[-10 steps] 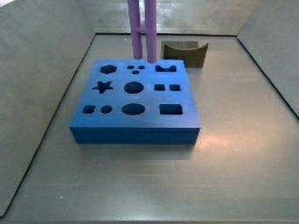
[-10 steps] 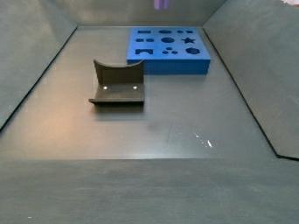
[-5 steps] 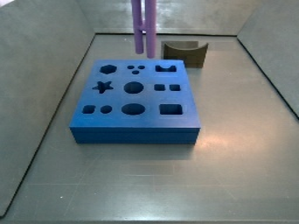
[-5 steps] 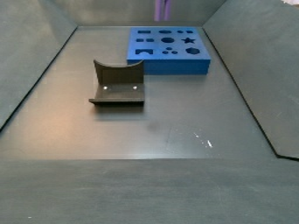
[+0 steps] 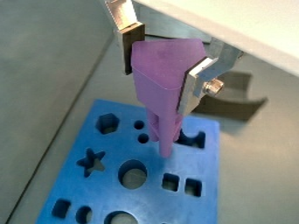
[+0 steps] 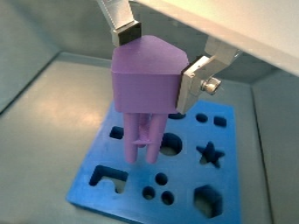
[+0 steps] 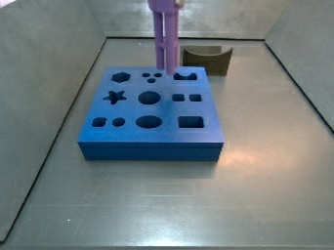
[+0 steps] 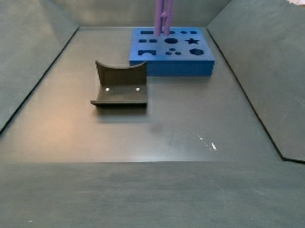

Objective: Insert the 3 prong object.

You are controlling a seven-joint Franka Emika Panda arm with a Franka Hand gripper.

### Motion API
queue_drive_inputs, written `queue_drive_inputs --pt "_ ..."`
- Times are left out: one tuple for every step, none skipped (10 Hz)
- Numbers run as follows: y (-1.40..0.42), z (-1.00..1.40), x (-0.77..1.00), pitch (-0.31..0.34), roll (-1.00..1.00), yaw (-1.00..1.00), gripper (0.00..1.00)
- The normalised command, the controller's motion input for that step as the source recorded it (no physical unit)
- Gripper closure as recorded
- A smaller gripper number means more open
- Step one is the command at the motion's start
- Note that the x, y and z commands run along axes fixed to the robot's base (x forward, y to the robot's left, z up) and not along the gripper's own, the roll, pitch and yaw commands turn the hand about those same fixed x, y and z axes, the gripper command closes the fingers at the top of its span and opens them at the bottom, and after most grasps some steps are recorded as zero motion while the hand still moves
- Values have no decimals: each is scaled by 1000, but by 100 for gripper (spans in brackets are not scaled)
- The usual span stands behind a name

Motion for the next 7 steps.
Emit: queue_drive_inputs --pt "203 -337 89 0 -41 -817 100" --pt "454 -134 0 0 -139 -449 100" --pt "606 -34 -129 -10 -260 -189 100" --pt "589 -14 -151 -40 -301 -154 100" --pt "349 -166 -329 -87 -206 -297 100" --pt "257 -294 -349 -89 -153 -517 100" --pt "149 -269 -386 -76 -131 -534 100"
